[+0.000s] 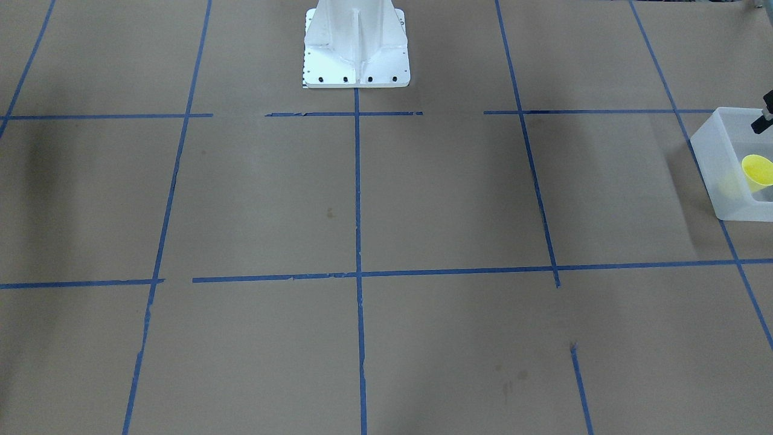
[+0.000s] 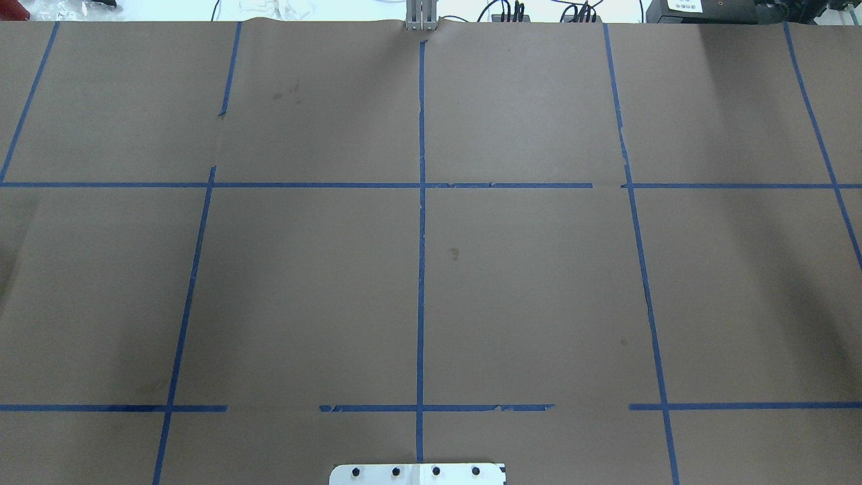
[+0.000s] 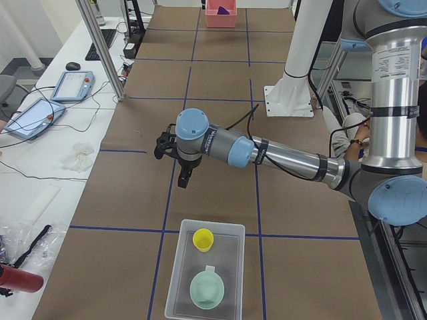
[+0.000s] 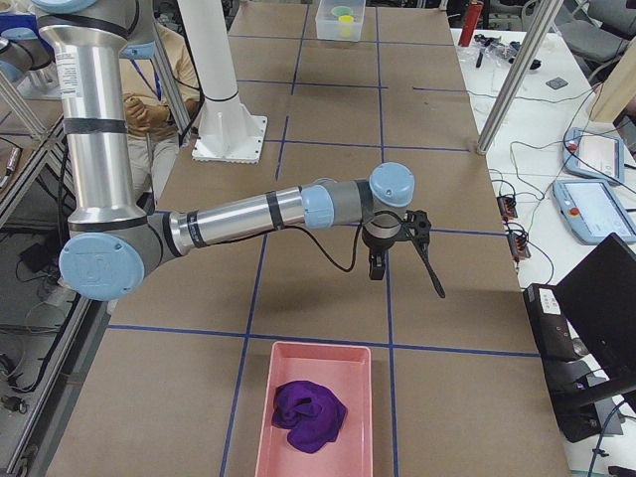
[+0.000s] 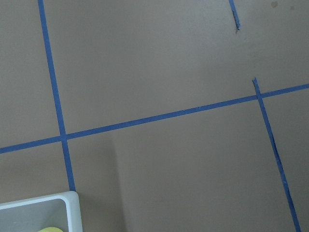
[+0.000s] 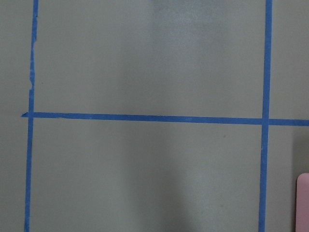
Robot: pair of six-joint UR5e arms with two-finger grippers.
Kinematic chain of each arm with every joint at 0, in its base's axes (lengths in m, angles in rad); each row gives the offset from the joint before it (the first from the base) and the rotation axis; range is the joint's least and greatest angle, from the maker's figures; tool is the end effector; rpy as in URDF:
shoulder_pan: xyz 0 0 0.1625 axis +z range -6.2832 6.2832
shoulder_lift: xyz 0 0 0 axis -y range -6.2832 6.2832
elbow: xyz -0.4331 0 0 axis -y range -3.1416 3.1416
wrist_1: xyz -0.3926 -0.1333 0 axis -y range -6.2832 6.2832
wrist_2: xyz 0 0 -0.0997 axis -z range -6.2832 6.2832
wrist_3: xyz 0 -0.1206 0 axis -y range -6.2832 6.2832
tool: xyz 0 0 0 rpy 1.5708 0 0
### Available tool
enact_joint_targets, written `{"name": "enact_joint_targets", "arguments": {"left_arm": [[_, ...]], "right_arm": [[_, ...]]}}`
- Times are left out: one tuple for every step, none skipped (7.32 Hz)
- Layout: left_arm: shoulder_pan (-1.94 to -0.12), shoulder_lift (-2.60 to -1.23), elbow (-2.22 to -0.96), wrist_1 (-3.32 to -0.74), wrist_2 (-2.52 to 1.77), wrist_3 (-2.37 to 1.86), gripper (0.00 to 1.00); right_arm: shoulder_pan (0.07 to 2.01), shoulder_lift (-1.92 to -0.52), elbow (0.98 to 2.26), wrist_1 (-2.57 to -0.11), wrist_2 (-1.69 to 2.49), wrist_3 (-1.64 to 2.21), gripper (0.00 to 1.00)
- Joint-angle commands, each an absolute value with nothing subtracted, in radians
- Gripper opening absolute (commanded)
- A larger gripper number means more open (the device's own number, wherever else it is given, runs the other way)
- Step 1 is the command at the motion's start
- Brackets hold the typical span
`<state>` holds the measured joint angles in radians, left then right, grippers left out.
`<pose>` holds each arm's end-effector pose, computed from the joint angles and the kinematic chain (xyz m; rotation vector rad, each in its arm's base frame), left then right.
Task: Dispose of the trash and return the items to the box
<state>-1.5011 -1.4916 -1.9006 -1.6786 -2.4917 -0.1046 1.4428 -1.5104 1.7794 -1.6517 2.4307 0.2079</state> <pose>-0.0048 -0.4665 0.5302 0.2520 0.9358 0.1329 -0.0245 -0.5184 0.5491 0.0306 -0.8745 -0.0061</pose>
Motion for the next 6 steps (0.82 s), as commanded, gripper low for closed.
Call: {"name": "enact_joint_targets", "arguments": {"left_arm": [[-1.503,-1.477,-1.902,-1.678,-2.484,-0.106,1.00],[-1.503,-1.474,-1.899,-1.678,-2.484,-0.104,1.00],[-1.500,-1.476,-1.890,-1.678,-2.470,-0.104,1.00],[-1.499,-1.482,-1.861,-1.680,-2.392,-0.104,1.00],[-1.499,-1.489,-1.838,-1.680,-2.341,-0.103,1.00],[-1.499,-1.493,-1.830,-1.677,-2.339,-0.103,1.00]], "right_arm": [[1.448,-1.534,1.861,-1.663,2.440,0.222,1.00],[1.448,-1.558,1.867,-1.661,2.444,0.219,1.00],[1.448,-1.562,1.862,-1.663,2.444,0.218,1.00],[1.448,-1.560,1.855,-1.661,2.439,0.209,1.00],[1.448,-1.562,1.849,-1.658,2.433,0.206,1.00],[1.448,-1.565,1.821,-1.655,2.427,0.199,1.00]]}}
